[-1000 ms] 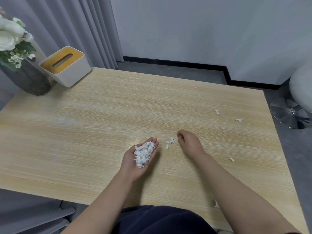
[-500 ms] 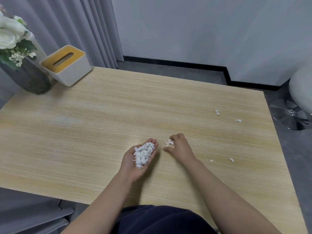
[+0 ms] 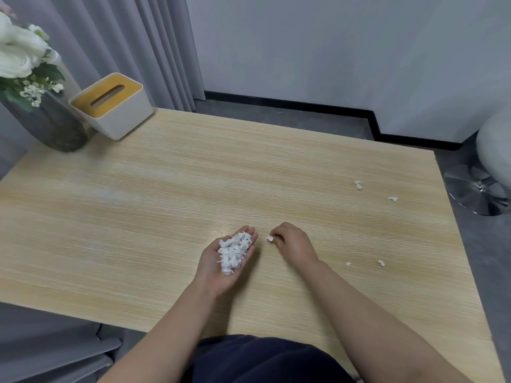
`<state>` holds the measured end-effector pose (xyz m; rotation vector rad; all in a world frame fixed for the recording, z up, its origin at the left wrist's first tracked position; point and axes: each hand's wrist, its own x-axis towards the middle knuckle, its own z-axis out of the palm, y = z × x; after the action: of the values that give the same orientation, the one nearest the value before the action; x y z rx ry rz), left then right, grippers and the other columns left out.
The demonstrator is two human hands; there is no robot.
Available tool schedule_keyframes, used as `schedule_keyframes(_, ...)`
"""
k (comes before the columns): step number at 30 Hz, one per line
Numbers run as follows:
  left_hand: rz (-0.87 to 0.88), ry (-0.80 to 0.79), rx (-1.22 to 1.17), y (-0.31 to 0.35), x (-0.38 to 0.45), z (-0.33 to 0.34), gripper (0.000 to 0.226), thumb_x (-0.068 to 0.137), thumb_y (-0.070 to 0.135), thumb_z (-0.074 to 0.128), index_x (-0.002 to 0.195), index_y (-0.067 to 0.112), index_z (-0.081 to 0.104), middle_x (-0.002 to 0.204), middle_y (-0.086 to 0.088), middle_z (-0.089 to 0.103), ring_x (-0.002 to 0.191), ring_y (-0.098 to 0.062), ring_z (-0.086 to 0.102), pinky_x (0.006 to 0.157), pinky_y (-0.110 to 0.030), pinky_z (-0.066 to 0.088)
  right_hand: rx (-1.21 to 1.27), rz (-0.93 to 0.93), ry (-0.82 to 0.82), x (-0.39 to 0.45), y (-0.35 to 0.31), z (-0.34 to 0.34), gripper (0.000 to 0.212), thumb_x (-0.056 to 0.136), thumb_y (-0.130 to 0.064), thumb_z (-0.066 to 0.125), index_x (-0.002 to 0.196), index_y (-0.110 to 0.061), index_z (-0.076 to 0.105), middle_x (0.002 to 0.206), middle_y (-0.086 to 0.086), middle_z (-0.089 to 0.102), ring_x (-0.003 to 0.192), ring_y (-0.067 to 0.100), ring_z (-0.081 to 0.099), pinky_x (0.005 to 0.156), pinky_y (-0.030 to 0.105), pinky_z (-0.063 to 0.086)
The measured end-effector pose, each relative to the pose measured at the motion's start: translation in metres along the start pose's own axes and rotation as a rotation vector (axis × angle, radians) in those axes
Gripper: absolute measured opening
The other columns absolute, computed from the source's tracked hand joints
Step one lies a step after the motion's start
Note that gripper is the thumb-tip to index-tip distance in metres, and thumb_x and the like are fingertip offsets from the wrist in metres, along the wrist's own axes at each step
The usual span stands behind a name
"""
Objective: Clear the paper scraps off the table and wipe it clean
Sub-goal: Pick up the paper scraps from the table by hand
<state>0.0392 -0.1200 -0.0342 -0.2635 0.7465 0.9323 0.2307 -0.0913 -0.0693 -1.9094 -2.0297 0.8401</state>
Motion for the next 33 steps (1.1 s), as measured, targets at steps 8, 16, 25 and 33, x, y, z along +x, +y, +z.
schedule_keyframes(8, 0.013, -0.024, 0.001, 0.001, -0.004, 0.013, 0.038, 0.082, 0.013, 0.047, 0.102, -0.012, 0.067, 0.116, -0.025, 0.063, 0.097, -0.039, 0.066, 0.088, -0.045, 0.048, 0.190, -0.013, 0.187, -0.009, -0.029, -0.051, 0.014, 0.088, -0.014, 0.062, 0.098, -0.015, 0.073, 0.095, -0.001, 0.066, 0.086, 0.008, 0.055, 0.073, 0.014, 0.038)
schedule_keyframes(16, 0.050, 0.044, 0.114, -0.013, -0.005, 0.053, 0.030, 0.079, 0.013, 0.045, 0.068, -0.004, 0.067, 0.068, -0.016, 0.068, 0.060, -0.024, 0.069, 0.051, -0.029, 0.057, 0.208, -0.312, 0.051, -0.032, -0.098, -0.088, 0.015, 0.086, -0.007, 0.061, 0.097, -0.009, 0.072, 0.093, 0.000, 0.065, 0.084, 0.006, 0.054, 0.079, 0.020, 0.043)
schedule_keyframes(25, -0.022, 0.047, 0.116, -0.021, 0.025, 0.050, 0.007, 0.077, 0.006, 0.047, 0.074, 0.009, 0.052, 0.060, 0.001, 0.048, 0.055, -0.004, 0.049, 0.047, -0.012, 0.037, -0.184, -0.581, -0.033, -0.032, -0.105, -0.091, 0.016, 0.084, -0.007, 0.059, 0.093, -0.009, 0.072, 0.090, 0.006, 0.064, 0.084, 0.023, 0.058, 0.065, 0.033, 0.042)
schedule_keyframes(33, -0.055, 0.012, 0.193, -0.027, 0.033, 0.059, 0.043, 0.072, 0.005, 0.066, 0.114, 0.007, 0.054, 0.096, -0.002, 0.053, 0.089, -0.007, 0.053, 0.082, -0.012, 0.037, -0.219, -0.611, 0.015, -0.037, -0.093, -0.099, 0.020, 0.076, -0.008, 0.058, 0.088, -0.011, 0.074, 0.085, 0.004, 0.071, 0.077, 0.026, 0.059, 0.065, 0.037, 0.047)
